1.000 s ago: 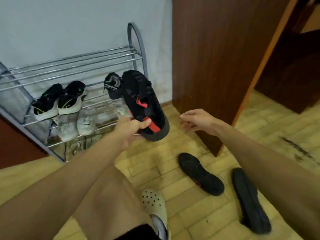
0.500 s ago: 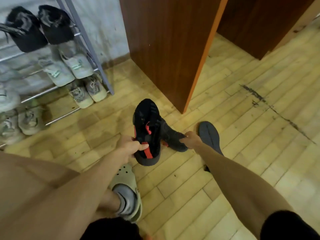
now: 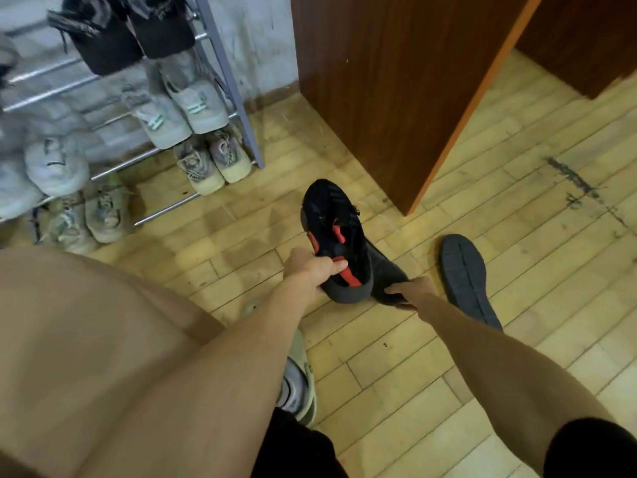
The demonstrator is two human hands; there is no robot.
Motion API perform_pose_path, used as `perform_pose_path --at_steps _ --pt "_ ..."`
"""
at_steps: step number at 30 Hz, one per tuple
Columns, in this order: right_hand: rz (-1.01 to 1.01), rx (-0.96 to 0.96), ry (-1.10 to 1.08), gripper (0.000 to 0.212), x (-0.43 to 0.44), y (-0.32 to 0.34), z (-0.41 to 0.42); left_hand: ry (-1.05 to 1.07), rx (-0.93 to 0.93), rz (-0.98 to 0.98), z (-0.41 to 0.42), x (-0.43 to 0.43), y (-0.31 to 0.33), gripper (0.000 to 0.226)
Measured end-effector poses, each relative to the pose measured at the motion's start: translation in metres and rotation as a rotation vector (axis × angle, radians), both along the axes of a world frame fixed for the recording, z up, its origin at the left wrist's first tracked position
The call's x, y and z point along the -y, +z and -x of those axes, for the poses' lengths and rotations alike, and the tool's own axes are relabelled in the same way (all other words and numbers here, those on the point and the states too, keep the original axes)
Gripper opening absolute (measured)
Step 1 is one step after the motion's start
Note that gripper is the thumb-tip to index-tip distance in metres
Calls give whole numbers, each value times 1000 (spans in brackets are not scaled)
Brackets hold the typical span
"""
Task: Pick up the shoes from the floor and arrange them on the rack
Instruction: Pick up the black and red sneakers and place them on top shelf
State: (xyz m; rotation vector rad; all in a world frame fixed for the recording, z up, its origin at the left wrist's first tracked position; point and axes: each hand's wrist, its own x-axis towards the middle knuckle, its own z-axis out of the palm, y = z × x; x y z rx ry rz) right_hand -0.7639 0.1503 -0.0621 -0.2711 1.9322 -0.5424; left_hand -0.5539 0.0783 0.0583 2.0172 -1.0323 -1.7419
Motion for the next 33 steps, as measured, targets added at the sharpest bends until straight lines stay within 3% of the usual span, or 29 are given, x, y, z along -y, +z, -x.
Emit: perform_pose_path --at_steps 4,9,11,14,16,22,25,28,33 --pt "144 -50 48 71 1 27 3 24 28 -22 -3 -6 -8 50" --pt "508 -754 620 51 -18 53 -27 83 117 2 -21 -10 -17 56" --pt "515 -866 845 48 -32 47 -43 143 42 -38 -30 -10 -19 60" --pt "325 -666 1176 46 -52 27 -56 231 -8 -72 -43 -10 -21 57" --pt "249 -540 1277 42 -58 16 -57 245 -12 -92 -52 -13 -25 53" --pt "273 -577 963 37 -25 23 -41 199 80 -126 -74 -21 -37 56" --pt "147 -491 753 55 2 24 -28 214 117 -100 -79 -21 -34 55" --pt "-64 -308 797 73 10 15 -27 183 143 -62 -81 -20 -33 49" --pt "-200 -222 814 65 9 1 -46 141 202 -38 -87 -16 -33 47"
